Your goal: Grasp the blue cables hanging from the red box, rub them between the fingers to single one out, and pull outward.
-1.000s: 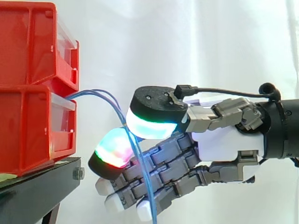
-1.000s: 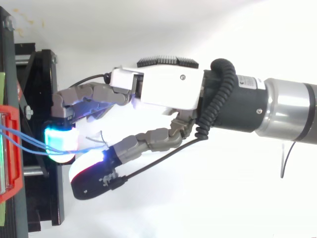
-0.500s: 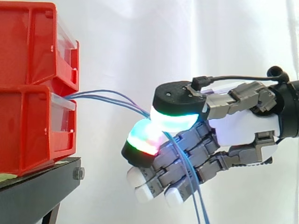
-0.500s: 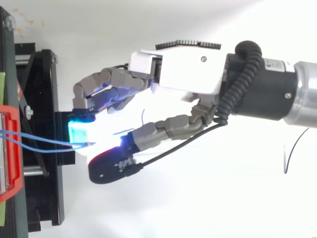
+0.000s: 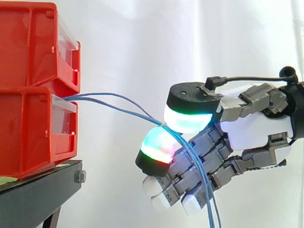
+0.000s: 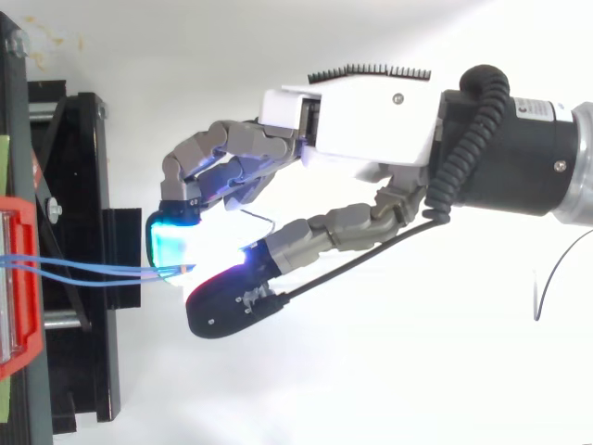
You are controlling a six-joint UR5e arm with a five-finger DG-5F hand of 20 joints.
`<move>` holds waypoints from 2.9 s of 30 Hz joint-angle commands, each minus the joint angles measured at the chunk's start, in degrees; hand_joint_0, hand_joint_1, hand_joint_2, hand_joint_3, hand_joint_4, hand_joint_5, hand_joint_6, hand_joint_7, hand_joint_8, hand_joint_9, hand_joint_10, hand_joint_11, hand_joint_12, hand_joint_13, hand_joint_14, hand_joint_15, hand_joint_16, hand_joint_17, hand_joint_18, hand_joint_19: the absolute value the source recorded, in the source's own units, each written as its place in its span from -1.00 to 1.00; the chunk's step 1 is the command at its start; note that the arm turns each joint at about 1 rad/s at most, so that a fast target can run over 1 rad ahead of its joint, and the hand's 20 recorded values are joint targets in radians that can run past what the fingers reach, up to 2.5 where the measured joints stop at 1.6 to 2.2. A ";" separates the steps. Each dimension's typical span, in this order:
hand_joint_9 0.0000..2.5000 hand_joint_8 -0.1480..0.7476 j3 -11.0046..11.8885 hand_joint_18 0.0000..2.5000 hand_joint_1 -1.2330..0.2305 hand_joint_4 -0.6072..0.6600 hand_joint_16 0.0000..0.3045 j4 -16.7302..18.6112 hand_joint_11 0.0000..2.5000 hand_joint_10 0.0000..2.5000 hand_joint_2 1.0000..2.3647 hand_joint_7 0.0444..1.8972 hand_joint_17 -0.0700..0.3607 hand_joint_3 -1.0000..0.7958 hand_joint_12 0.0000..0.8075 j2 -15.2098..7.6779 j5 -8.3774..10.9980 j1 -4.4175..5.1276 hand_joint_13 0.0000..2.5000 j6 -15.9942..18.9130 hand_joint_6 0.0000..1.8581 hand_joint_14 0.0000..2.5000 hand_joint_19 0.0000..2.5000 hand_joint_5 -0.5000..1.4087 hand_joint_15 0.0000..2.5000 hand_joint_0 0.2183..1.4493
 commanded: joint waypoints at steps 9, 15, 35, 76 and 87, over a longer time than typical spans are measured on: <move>-0.46 -0.10 0.00 -0.51 -0.38 0.28 -0.71 -0.09 -0.74 -0.99 -0.98 0.04 -0.21 -0.19 -0.16 -0.02 -0.03 0.17 -0.53 0.29 -0.16 -0.99 -0.63 -0.64 -0.85 -0.36; -0.48 -0.10 0.00 -0.50 -0.47 0.24 -0.70 -0.09 -0.72 -0.99 -0.98 -0.02 -0.20 -0.11 -0.15 0.07 -0.64 0.34 -0.53 2.58 -0.13 -0.99 -0.63 -0.66 -0.84 -0.33; -0.45 -0.05 0.00 -0.49 -0.24 0.31 -0.67 -2.12 -0.72 -1.00 -0.99 0.02 -0.15 -0.17 -0.09 -0.02 -3.19 0.61 -0.53 7.24 -0.13 -0.99 -0.62 -0.64 -0.84 -0.42; -0.32 -0.12 0.00 -0.53 -0.02 0.37 -0.71 -2.12 -0.72 -0.99 -0.99 0.25 -0.21 -0.34 -0.17 -0.02 -3.10 0.70 -0.52 7.15 -0.27 -0.99 -0.58 -0.55 -0.83 -0.39; -0.36 -0.04 0.00 -0.48 -0.37 0.32 -0.66 -2.12 -0.68 -0.99 -0.98 0.04 -0.13 -0.12 -0.07 0.07 -3.19 0.61 -0.51 7.24 -0.16 -0.99 -0.61 -0.62 -0.84 -0.42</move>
